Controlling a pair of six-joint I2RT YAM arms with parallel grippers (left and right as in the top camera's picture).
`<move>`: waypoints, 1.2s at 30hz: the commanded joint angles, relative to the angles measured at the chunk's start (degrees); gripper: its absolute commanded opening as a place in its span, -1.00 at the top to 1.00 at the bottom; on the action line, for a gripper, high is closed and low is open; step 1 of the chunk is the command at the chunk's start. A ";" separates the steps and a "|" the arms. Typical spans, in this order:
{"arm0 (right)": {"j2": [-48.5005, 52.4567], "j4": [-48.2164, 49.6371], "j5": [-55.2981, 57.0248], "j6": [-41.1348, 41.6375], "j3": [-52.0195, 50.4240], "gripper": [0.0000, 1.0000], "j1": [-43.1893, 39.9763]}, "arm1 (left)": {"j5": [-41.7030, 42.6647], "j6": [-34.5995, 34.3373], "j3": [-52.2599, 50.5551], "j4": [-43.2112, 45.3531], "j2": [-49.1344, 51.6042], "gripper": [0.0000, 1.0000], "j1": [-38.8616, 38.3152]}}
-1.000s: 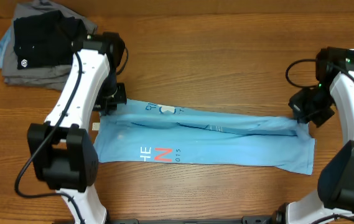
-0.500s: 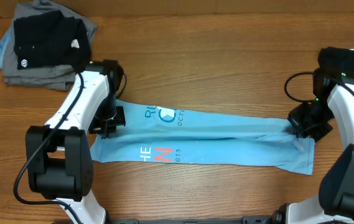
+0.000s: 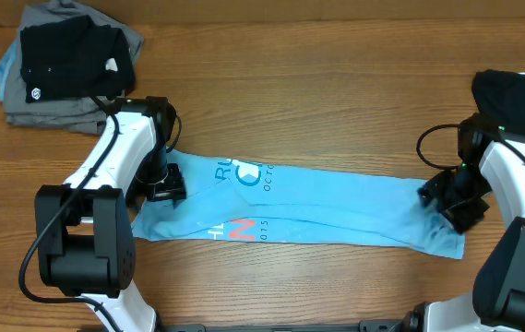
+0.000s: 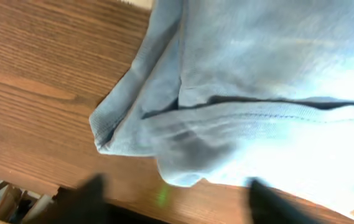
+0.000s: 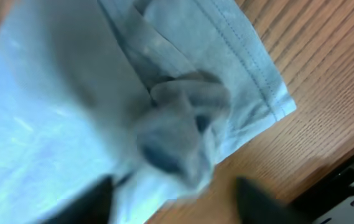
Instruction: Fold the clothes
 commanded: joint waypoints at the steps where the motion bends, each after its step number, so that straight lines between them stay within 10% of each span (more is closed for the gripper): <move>1: -1.33 0.46 0.96 -0.72 -0.46 -1.00 -0.07 | 0.07 -0.76 -0.17 0.28 -1.09 -0.96 0.26; 13: -1.36 -0.76 -5.38 -9.44 7.39 -0.89 -0.44 | 6.16 2.25 9.79 -0.35 -3.56 -0.80 -2.19; 15: -1.33 -0.52 -6.34 -10.67 7.30 -0.51 -0.39 | 6.73 3.34 10.25 0.48 -3.63 -0.64 -4.17; 19: -1.33 0.00 -7.48 -10.54 6.32 0.53 0.59 | 7.54 3.28 8.11 2.16 -3.30 0.32 -8.02; 24: -1.33 4.72 -8.20 -8.39 1.79 0.57 2.91 | 12.35 3.28 1.90 8.17 -2.69 0.92 -10.47; 27: -1.33 6.62 -10.16 -8.41 -0.92 0.81 3.74 | 12.48 3.26 -2.12 10.71 -2.69 0.92 -10.49; 36: -1.31 16.94 -9.97 -5.53 -9.38 0.66 3.98 | 12.48 2.82 -9.27 19.28 -2.67 0.91 -9.05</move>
